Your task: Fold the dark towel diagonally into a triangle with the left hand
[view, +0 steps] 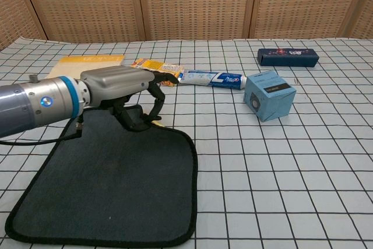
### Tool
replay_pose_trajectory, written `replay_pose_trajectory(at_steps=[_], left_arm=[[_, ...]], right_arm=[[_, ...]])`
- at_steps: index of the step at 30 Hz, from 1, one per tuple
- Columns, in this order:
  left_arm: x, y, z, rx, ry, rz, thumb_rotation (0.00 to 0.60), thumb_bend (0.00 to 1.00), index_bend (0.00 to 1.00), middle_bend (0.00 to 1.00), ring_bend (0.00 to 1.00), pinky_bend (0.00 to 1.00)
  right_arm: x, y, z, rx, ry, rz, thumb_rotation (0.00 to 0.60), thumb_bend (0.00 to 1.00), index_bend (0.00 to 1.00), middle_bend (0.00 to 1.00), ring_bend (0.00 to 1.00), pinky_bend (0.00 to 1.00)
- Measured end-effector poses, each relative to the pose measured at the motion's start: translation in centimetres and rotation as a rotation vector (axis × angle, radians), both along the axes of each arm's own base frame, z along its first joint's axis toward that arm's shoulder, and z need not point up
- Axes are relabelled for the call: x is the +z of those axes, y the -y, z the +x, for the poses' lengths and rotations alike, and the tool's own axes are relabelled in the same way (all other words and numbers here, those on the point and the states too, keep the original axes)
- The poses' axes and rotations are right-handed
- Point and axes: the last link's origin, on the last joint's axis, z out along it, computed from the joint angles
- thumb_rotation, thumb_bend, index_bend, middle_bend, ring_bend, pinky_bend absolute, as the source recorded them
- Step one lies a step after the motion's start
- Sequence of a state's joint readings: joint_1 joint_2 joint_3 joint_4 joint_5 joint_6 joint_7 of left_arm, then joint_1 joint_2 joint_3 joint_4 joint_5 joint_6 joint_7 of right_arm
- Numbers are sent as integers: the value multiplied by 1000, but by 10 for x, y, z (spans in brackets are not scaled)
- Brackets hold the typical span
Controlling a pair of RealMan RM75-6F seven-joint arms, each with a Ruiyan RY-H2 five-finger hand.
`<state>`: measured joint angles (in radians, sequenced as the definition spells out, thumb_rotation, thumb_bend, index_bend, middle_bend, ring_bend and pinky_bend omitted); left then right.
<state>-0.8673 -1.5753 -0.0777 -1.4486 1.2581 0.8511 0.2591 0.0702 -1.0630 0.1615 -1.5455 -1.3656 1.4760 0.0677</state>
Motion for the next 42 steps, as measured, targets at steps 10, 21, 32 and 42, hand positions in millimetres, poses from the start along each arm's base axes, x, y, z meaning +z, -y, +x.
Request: replay_pose_trajectory(at_steps=[10,21,32,42], left_arm=[[21,45,-46,26,-50,-47,600,411,612,0,0,0],[34,78,-69,21,-55,-92,600,412,611,0,0,0],[43,103,-88,19,-90,-119,600,413,611,0,0,0],[52,117,-105,-1,-138,-134,600,416,611,0,0,0]], right_arm=[[-1,0,0,-2,-4,1,600,0,0,0,0,0],[-1,0,1,-1,-6,1,600,0,0,0,0,0],[-1,-1,2,5,-5,2,600,0,0,0,0,0],[-2,-1,3,7,-7,5,600,0,0,0,0,0]])
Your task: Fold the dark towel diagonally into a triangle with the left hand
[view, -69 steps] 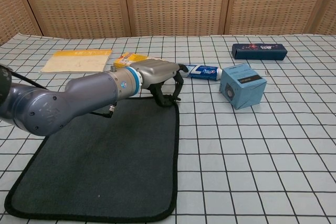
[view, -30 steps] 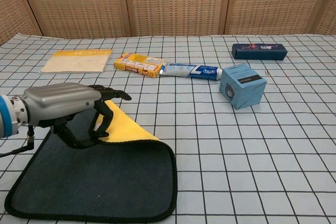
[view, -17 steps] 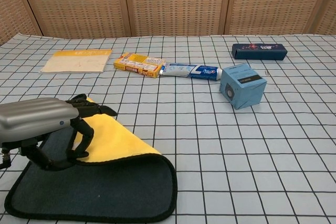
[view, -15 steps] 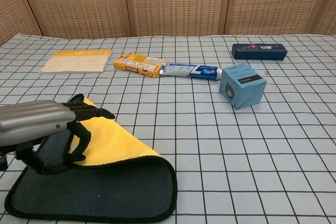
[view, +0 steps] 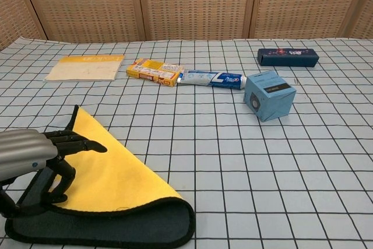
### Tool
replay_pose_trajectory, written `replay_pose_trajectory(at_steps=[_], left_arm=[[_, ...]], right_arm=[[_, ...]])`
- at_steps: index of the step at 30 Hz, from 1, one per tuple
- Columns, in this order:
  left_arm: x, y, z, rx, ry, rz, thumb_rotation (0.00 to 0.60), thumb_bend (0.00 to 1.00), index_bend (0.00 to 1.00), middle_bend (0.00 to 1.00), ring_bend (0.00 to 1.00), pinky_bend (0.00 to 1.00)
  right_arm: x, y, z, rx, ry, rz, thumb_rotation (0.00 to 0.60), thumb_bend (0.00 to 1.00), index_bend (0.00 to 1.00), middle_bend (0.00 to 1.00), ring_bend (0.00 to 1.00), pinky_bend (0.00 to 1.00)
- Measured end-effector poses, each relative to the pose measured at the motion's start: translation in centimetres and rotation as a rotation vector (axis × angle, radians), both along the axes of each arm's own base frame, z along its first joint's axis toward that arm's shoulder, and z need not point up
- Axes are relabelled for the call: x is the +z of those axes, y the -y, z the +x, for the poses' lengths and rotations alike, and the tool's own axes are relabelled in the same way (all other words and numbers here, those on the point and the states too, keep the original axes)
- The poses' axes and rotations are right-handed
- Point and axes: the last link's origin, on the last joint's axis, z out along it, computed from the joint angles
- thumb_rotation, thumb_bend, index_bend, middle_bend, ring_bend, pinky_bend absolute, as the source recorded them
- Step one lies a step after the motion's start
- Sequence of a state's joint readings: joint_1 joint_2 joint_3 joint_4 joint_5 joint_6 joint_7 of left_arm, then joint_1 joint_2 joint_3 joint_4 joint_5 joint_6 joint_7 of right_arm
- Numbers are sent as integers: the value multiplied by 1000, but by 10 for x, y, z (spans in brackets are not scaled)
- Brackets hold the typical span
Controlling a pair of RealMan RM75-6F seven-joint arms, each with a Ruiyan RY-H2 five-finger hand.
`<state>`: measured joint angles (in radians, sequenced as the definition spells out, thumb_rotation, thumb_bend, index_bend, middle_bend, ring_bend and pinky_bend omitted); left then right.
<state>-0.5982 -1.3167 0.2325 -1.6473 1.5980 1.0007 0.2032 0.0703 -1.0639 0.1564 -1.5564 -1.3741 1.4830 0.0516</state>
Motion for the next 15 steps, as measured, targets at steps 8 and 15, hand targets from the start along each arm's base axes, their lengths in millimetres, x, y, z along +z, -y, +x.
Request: replay_pose_trajectory(at_steps=[8,15], left_arm=[[3,8,-12,1,-33,-23,600,416,611,0,0,0],[5,14,-21,-5,-60,-33,600,417,611,0,0,0]], right_arm=[[0,0,1,4,-1,0,600,0,0,0,0,0],[0,0,1,4,-1,-1,600,0,0,0,0,0]])
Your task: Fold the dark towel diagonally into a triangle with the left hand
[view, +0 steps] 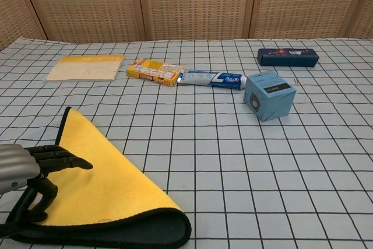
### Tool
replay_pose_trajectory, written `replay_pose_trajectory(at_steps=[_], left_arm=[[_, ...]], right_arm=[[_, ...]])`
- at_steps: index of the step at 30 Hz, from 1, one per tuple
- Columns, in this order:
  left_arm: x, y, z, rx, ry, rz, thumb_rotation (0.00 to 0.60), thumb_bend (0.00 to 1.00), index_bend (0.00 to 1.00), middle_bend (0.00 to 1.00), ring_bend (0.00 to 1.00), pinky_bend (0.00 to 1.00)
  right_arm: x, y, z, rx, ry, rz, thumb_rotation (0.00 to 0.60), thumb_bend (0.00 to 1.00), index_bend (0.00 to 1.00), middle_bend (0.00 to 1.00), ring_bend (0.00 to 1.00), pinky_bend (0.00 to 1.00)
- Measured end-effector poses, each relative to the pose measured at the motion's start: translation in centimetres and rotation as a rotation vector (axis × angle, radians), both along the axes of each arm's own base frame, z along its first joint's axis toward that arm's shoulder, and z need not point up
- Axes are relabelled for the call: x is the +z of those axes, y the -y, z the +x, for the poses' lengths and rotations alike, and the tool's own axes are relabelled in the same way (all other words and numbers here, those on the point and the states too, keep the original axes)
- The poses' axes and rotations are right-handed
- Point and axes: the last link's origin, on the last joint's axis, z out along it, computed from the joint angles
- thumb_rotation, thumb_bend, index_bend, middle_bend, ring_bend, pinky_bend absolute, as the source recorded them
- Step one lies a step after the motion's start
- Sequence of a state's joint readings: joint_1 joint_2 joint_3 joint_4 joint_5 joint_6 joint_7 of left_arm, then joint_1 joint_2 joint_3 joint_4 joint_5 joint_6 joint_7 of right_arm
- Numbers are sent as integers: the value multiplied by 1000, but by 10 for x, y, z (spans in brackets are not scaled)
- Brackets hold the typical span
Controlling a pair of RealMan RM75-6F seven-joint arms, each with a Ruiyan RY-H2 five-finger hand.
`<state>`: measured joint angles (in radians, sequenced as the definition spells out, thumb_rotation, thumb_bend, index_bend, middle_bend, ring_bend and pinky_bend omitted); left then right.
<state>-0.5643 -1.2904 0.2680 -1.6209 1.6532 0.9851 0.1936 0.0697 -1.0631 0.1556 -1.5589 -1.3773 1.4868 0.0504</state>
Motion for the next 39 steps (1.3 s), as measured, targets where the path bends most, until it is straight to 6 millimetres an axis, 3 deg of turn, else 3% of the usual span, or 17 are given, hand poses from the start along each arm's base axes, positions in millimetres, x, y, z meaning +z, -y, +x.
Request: replay_pose_trajectory(at_steps=[34,37,39], left_arm=[[9,4,-27,2,-69,21,600,419,598,0,0,0],[9,4,-27,1,-70,19,600,419,554,0,0,0],[10,4,-28,1,-73,15,600,392,440,0,0,0]], right_arm=[[-1,-1,2,6,-3,3,600,0,0,0,0,0],[-1,-1,2,5,-2,3,600,0,0,0,0,0],[-1,-1,2,5,-3,3,600,0,0,0,0,0]])
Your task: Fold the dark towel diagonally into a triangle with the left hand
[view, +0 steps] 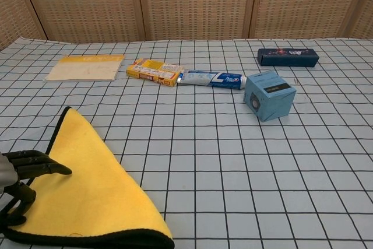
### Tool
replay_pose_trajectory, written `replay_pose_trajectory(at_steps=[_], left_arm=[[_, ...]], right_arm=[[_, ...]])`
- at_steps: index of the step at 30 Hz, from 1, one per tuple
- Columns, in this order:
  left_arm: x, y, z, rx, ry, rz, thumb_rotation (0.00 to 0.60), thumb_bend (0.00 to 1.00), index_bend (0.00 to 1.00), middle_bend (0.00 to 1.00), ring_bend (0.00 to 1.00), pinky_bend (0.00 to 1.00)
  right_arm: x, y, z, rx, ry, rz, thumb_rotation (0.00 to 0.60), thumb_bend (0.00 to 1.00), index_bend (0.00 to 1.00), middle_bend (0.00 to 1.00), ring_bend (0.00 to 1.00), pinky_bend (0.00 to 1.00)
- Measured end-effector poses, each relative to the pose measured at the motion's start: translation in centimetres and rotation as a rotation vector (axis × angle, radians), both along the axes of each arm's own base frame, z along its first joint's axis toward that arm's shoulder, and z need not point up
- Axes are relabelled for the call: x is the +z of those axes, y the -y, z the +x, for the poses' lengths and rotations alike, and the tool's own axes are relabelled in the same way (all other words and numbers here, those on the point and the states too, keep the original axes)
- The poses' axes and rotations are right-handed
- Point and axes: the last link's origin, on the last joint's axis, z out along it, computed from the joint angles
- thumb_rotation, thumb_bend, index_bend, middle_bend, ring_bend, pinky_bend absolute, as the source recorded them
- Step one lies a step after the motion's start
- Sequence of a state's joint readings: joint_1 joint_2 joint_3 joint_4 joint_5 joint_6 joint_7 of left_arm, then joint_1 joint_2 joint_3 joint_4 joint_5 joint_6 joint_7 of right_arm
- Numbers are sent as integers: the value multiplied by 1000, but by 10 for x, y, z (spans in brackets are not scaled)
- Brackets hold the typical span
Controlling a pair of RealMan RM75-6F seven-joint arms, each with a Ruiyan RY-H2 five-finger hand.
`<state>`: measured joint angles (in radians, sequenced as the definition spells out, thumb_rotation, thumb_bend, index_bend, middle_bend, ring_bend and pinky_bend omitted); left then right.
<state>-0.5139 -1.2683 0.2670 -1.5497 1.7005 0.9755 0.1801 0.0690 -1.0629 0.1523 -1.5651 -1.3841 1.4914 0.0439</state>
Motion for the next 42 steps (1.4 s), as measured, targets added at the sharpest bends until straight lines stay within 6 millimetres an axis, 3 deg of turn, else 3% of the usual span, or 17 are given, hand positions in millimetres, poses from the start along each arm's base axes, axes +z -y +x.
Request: replay_pose_trajectory(at_steps=[3,6,9,14,21,26,32,35,42], left_arm=[[2,0,0,1,6,-2,600,307,152,0,0,0],[6,0,-1,3,14,3,600,269,7,0,0,0],[12,1,-1,6,32,15,600,194,0,0,0,0],[28,1,2,12,106,53,600,184,0,0,0,0],[73,6,3,24,203,134,600,174,0,0,0,0],[96,15,2,81,226,121,600,89,0,0,0,0],[120,25,2,89,215,159,600,88,0,0,0,0],[136,30,2,85,240,241,600,78,0,0,0,0],[179,43,0,146,310,610,600,65,0,0,0,0]], right_arm=[[0,0,0,0,0,0,600,0,0,0,0,0],[0,0,0,1,0,2,600,0,0,0,0,0],[-1,0,1,4,0,4,600,0,0,0,0,0],[-1,-1,3,11,1,6,600,0,0,0,0,0],[-2,-3,5,20,2,10,600,0,0,0,0,0],[-3,-4,8,31,3,14,600,0,0,0,0,0],[-5,-6,13,52,7,22,600,0,0,0,0,0],[-6,-9,18,72,9,28,600,0,0,0,0,0],[-5,-14,22,95,13,30,600,0,0,0,0,0]])
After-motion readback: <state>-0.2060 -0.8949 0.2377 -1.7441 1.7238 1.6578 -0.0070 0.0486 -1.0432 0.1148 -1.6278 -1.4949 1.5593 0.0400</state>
